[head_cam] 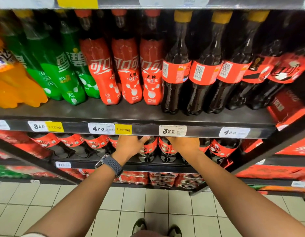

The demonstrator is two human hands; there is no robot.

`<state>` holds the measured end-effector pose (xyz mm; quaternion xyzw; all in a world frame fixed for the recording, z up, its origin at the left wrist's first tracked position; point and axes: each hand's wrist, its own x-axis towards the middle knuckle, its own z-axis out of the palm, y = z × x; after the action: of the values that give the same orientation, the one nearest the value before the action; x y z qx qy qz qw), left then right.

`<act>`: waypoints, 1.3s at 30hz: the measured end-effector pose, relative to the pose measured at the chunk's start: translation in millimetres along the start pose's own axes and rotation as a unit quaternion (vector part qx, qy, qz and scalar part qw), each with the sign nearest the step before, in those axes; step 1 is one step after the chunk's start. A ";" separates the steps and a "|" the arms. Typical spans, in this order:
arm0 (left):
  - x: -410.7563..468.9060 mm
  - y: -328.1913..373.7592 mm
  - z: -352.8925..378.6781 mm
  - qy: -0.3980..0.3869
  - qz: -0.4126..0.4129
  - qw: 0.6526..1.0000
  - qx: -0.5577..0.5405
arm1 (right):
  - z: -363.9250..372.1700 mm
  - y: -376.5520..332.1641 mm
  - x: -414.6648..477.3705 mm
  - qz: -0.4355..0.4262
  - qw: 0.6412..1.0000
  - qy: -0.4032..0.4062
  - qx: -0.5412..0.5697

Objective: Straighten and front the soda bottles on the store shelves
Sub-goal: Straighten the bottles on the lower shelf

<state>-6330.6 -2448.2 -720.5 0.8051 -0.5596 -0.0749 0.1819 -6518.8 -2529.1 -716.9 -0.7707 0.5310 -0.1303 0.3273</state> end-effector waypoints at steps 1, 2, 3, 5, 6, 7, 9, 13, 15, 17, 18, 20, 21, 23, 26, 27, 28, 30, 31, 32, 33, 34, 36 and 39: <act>1.1 -0.6 -1.4 -0.020 0.000 0.999 0.026 | -1.0 0.5 0.9 -0.002 0.999 0.030 -0.032; 2.6 -0.2 -2.6 -0.028 0.000 0.999 0.039 | -2.9 0.2 1.7 -0.003 0.996 0.063 -0.056; 3.8 0.0 -2.2 -0.027 0.004 0.999 0.046 | -4.3 -0.2 2.8 0.000 0.995 0.070 -0.065; 4.0 0.3 1.1 0.003 0.014 0.999 0.036 | -6.2 0.5 5.9 0.015 0.997 0.045 -0.064; 2.4 0.8 3.3 0.025 0.020 0.999 0.021 | -7.4 2.1 7.1 0.019 0.997 0.035 -0.069; 0.7 1.5 5.0 0.046 0.025 0.999 0.007 | -8.1 3.0 8.1 0.016 0.996 0.032 -0.078; -2.0 4.7 5.8 0.082 0.030 0.996 -0.017 | -11.7 4.9 7.4 0.001 0.995 0.034 -0.094; -0.9 5.8 3.5 0.054 0.019 0.998 -0.005 | -23.3 13.4 4.3 -0.021 0.998 0.006 -0.067; 0.3 1.2 0.7 0.015 0.009 1.000 -0.001 | -28.0 17.3 4.8 -0.024 0.996 -0.021 -0.086; 0.2 -1.9 -0.3 0.021 0.025 0.999 -0.002 | -27.6 18.3 4.8 -0.031 0.990 -0.034 -0.131; -0.5 -2.5 -0.1 0.031 0.034 0.999 -0.003 | -26.0 18.8 3.6 -0.036 0.991 -0.025 -0.125; 0.3 -2.9 1.2 0.042 0.038 0.998 -0.010 | -24.0 17.2 0.0 -0.042 0.996 -0.001 -0.081; 0.5 -3.5 2.1 0.045 0.040 0.998 -0.014 | -22.9 16.0 -0.9 -0.045 0.997 0.007 -0.069; 1.0 -5.6 4.9 0.058 0.054 0.996 -0.028 | -21.2 14.8 -0.5 -0.039 0.997 0.023 -0.065; 0.7 -6.5 7.1 0.070 0.064 0.995 -0.035 | -18.6 11.3 0.4 -0.015 0.995 0.038 -0.091; 1.0 -6.9 7.3 0.068 0.063 0.995 -0.033 | -17.1 9.8 0.2 -0.016 0.994 0.043 -0.103; 1.6 -7.2 7.7 0.063 0.061 0.996 -0.031 | -15.5 9.2 -0.5 -0.020 0.993 0.049 -0.108; 3.0 -9.8 8.1 0.049 0.058 0.997 -0.026 | -13.0 8.0 -1.8 -0.027 0.992 0.062 -0.103; 3.6 -11.1 8.3 0.043 0.059 0.997 -0.025 | -12.2 7.9 -2.2 -0.031 0.992 0.067 -0.101; 3.7 -12.9 8.3 0.039 0.061 0.997 -0.027 | -11.3 8.1 -3.0 -0.036 0.992 0.070 -0.104; 3.5 -14.0 8.4 0.038 0.064 0.997 -0.032 | -10.8 8.2 -3.2 -0.046 0.990 0.074 -0.114; 3.3 -14.8 8.7 0.037 0.067 0.996 -0.039 | -10.4 8.6 -3.3 -0.060 0.987 0.077 -0.127; 3.6 -14.1 9.4 0.037 0.071 0.995 -0.055 | -12.3 10.5 -3.3 -0.082 0.985 0.072 -0.133; 0.1 -14.4 9.2 0.024 0.056 0.997 -0.055 | -11.4 15.4 -8.3 -0.065 0.990 0.040 -0.122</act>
<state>-6321.0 -2445.8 -734.4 0.7631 -0.5940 -0.0757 0.2432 -6539.7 -2529.1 -717.0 -0.8320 0.5044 -0.1161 0.1998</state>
